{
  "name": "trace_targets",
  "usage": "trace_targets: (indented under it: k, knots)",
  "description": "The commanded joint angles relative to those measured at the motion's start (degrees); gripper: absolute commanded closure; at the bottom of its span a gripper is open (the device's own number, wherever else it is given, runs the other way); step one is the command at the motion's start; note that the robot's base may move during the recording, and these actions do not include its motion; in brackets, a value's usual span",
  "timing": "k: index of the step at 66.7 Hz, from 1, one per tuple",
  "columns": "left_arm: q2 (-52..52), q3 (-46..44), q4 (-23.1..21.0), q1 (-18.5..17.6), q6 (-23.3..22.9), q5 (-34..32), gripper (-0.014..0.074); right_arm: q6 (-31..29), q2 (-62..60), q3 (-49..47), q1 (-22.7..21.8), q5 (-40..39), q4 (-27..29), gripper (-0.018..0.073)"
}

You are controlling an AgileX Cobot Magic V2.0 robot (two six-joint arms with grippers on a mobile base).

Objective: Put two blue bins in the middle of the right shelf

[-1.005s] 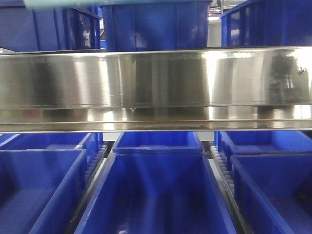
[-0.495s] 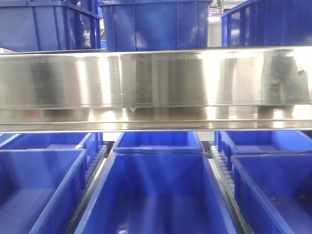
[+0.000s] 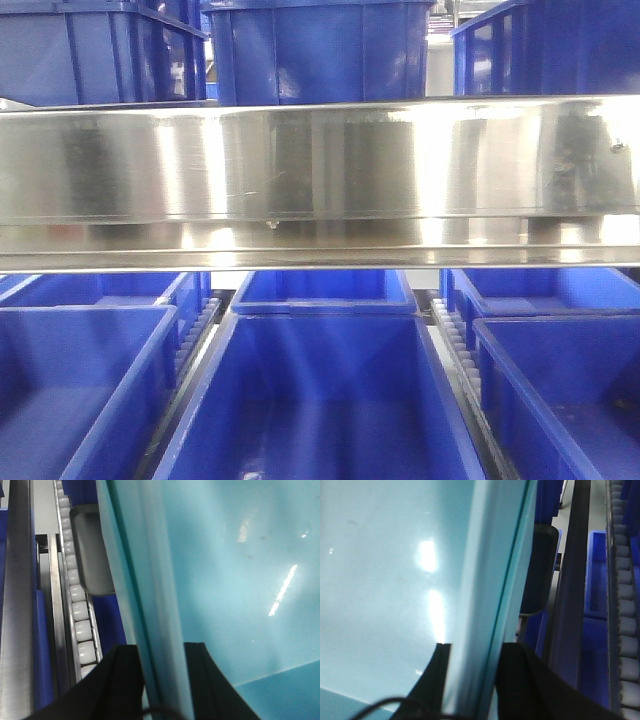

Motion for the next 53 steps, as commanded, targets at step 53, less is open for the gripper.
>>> trace_targets:
  k: [53]
  knots:
    - [-0.9,-1.1,-2.0,-0.2,1.1,-20.4,0.0708,-0.7,-0.9,-0.6,-0.3,-6.8,-0.3,0.0713]
